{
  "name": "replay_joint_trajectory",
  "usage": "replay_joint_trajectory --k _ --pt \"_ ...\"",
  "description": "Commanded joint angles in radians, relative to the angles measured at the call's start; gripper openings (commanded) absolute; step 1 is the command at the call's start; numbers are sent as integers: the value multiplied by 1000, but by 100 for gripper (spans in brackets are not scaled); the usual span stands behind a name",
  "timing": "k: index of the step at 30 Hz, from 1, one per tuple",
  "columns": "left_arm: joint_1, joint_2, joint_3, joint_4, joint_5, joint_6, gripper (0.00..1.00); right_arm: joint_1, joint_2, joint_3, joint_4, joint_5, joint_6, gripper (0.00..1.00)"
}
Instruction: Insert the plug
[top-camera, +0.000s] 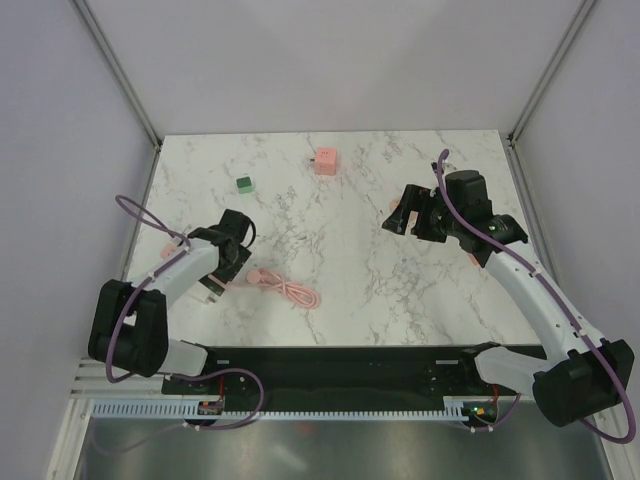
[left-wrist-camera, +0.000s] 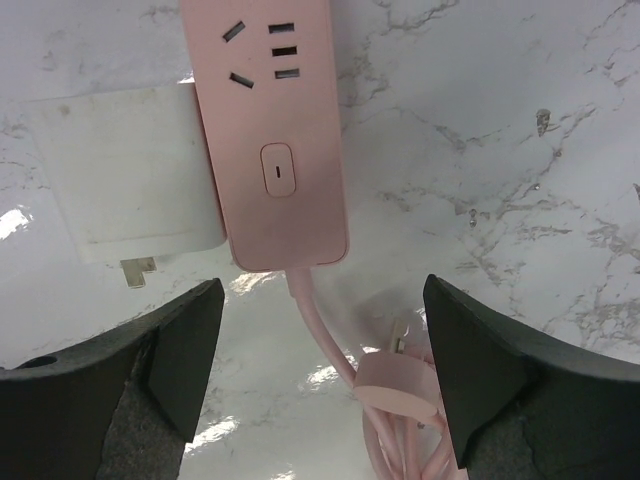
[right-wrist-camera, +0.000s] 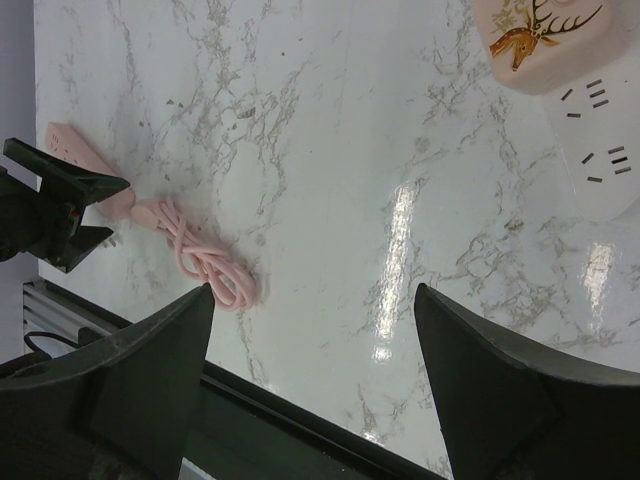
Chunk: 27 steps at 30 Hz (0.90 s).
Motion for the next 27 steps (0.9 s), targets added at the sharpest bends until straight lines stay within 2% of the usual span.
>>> replay_joint_trajectory --k 1,11,21,24,27 --pt "2 24 3 49 -71 -64 88 3 -21 24 17 -16 6 88" --pt "11 116 11 79 -97 -89 86 3 -22 24 3 -21 3 88" --pt "24 115 8 79 -171 -69 85 3 -7 21 -3 -25 -1 88" --pt "33 124 19 80 -168 -63 83 3 -1 30 -6 -31 0 88" --pt "34 139 31 80 -156 -55 75 3 2 39 -6 -31 0 88"
